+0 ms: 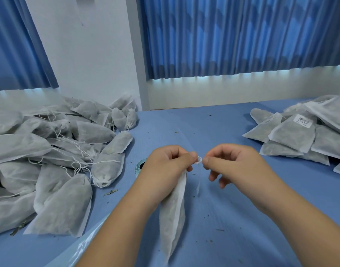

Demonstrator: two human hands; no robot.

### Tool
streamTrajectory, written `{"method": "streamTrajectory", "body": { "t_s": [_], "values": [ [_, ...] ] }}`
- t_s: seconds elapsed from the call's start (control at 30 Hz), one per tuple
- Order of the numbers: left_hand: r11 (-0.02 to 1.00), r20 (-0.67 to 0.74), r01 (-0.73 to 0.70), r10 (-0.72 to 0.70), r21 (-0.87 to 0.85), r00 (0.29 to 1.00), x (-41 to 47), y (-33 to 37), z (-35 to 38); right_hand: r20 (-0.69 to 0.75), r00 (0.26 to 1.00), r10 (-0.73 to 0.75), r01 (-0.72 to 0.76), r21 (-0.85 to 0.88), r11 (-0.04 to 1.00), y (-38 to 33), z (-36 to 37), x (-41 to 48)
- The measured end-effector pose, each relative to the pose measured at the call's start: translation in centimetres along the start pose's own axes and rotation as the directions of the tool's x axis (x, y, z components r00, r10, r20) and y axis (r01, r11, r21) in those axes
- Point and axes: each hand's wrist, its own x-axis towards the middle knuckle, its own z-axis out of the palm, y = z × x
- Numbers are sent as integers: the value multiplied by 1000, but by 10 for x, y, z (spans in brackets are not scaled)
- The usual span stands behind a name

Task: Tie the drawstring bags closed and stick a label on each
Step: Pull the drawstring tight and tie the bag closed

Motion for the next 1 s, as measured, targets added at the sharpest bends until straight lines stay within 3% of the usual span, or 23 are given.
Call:
{"method": "streamTrajectory", "body": {
  "t_s": [0.27,0.5,0.87,1.0],
  "values": [
    [996,-4,-50,51,80,999,0,0,0,32,999,0,-5,154,988,-2,1,-1],
    [916,-22,-186,207,357,978,1,-3,-1,-9,999,-36,37,146,989,1,8,-2],
    [956,0,-144,149,256,989,5,-6,-1,48,995,85,-89,93,992,0,7,-2],
    [949,20,-152,152,278,988,3,-5,-1,35,997,73,-78,161,984,-2,6,-3]
  ]
}}
